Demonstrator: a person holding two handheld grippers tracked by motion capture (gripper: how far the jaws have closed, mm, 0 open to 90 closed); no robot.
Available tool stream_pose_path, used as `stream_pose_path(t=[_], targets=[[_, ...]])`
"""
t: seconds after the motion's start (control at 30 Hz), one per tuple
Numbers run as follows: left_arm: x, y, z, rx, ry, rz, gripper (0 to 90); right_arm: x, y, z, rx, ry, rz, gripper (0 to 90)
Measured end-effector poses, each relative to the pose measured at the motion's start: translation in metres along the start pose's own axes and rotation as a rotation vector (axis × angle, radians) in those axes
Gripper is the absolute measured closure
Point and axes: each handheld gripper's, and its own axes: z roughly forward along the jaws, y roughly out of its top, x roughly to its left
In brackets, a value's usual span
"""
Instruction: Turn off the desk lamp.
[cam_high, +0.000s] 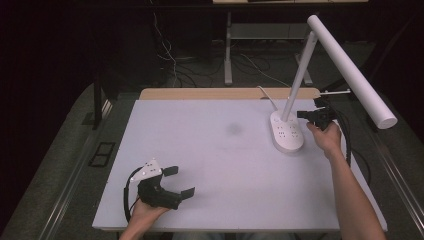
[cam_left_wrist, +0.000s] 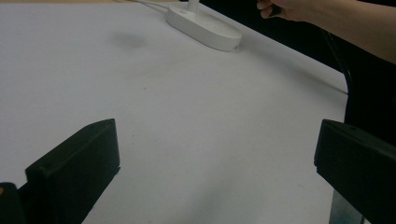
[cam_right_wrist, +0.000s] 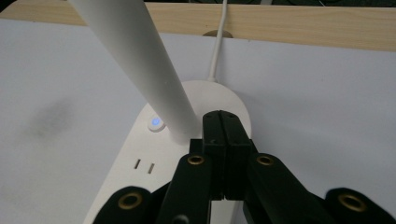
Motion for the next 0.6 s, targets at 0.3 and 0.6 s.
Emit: stream_pose_path(t=[0.3, 0.6], targets=[[-0.001, 0.0, 0.0, 0.001, -0.005, 0.004, 0.0, 0.004, -0.005, -0.017, -0.018, 0.015, 0.004, 89.9], [-0.002, 0.0, 0.001, 0.0, -0.01, 0.003, 0.0, 0.012, -0.011, -0.036, -0.011, 0.042, 0.038, 69.7]])
